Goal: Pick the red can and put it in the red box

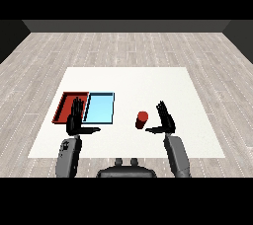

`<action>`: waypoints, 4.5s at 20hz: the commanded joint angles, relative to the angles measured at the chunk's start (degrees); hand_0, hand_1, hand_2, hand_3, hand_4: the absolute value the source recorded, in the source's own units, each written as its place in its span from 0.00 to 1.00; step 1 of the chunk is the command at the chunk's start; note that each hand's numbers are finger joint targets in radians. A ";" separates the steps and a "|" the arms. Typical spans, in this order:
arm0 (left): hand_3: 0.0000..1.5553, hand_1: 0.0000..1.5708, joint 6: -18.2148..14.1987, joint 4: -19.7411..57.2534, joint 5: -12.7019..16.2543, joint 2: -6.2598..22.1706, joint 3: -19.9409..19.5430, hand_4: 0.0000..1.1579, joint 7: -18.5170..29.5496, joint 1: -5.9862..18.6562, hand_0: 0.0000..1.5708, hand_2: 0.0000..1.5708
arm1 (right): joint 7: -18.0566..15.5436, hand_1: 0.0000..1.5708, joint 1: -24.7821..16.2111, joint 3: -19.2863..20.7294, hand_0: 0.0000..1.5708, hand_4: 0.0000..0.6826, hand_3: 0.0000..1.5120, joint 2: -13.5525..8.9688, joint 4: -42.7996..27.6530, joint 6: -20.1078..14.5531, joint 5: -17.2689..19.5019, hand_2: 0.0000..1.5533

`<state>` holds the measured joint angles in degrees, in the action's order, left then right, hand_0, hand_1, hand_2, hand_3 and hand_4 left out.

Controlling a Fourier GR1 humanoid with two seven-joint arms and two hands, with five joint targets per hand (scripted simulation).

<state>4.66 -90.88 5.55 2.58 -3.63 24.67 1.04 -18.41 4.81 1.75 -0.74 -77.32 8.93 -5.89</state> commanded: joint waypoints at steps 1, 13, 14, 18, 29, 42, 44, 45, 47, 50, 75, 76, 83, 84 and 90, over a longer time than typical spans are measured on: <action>0.00 0.00 -0.77 -0.41 -0.01 -0.36 0.08 0.00 -0.89 0.61 0.00 0.00 | -0.81 0.00 7.16 2.82 0.00 0.00 0.00 -1.63 9.38 1.74 -1.54 0.00; 0.00 0.00 0.65 -3.94 0.79 1.01 -0.25 0.00 -0.90 -3.84 0.00 0.00 | -6.62 0.00 7.21 -0.71 0.00 0.00 0.00 0.56 16.55 0.16 -3.04 0.00; 0.00 0.00 -3.53 -3.09 -0.54 -1.24 1.21 0.00 -5.12 1.56 0.00 0.00 | -5.02 0.00 6.67 -2.89 0.00 0.00 0.00 0.73 14.67 -1.32 -3.60 0.00; 0.00 0.00 -2.45 -4.35 -0.40 -0.63 0.84 0.00 -2.66 -0.31 0.00 0.00 | -7.49 0.00 9.59 -4.10 0.00 0.00 0.00 0.74 19.79 -2.33 -5.80 0.00; 0.00 0.00 -0.94 -4.11 0.26 0.74 -0.26 0.00 -2.81 -0.64 0.00 0.00 | -5.62 0.00 13.47 -6.89 0.00 0.00 0.00 0.74 21.64 -5.00 -8.69 0.00; 0.00 0.00 -1.07 -7.02 0.36 0.66 0.33 0.00 -4.33 -1.70 0.00 0.00 | -8.81 0.00 17.97 -11.04 0.00 0.00 0.00 0.73 30.03 -6.50 -12.26 0.00; 0.00 0.00 0.90 4.15 0.92 0.96 -1.98 0.00 3.71 0.88 0.00 0.00 | -6.59 0.00 16.43 -15.65 0.00 0.00 0.00 0.73 25.45 -11.43 -14.28 0.00; 0.00 0.00 -0.50 2.53 -0.38 -0.67 -0.35 0.00 4.20 -0.50 0.00 0.00 | -14.66 0.00 23.20 -12.17 0.00 0.00 0.00 0.73 40.56 -6.91 -13.26 0.00; 0.00 0.00 -1.13 0.55 -0.05 -0.09 -0.51 0.00 0.63 0.65 0.00 0.00 | -4.97 0.00 18.77 -14.12 0.00 0.00 0.00 0.74 26.38 -12.94 -12.89 0.00; 0.00 0.00 0.69 1.42 -0.12 1.01 -1.18 0.00 3.95 -2.08 0.00 0.00 | -6.47 0.00 16.64 -14.40 0.00 0.00 0.00 0.74 27.82 -14.50 -14.72 0.00; 0.00 0.00 -2.09 1.83 -4.02 -2.04 4.84 0.00 1.24 0.51 0.00 0.00 | -4.33 0.90 13.02 -22.49 0.90 0.90 0.91 -2.02 10.81 -28.19 -3.83 0.92; 0.00 0.00 -0.51 -4.34 -0.98 -0.53 3.76 0.00 -3.27 -1.31 0.00 0.00 | -3.01 0.91 13.85 -21.68 0.91 0.91 0.91 -1.13 9.09 -29.25 -3.66 0.92; 0.00 0.00 -3.61 -2.79 -3.80 -2.55 9.09 0.00 -7.58 0.99 0.00 0.00 | 1.03 0.93 9.32 -19.55 0.93 0.96 0.92 -5.54 -4.47 -25.34 -3.41 0.92; 0.00 0.00 -3.93 -2.73 -3.81 -2.56 9.37 0.00 -7.60 1.07 0.00 0.00 | 1.04 0.92 5.54 -22.13 0.92 0.95 0.92 -3.38 -7.18 -28.52 -0.85 0.92; 0.00 0.00 -4.72 -4.71 -3.82 -2.57 12.18 0.00 -7.61 -1.80 0.00 0.00 | 5.62 0.92 11.56 -19.47 0.92 0.96 0.91 0.54 -6.40 -27.97 1.57 0.92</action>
<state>-0.09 -94.19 1.93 0.16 6.70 16.70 1.84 -13.96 14.58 -18.12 -3.23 -84.17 -18.20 -6.53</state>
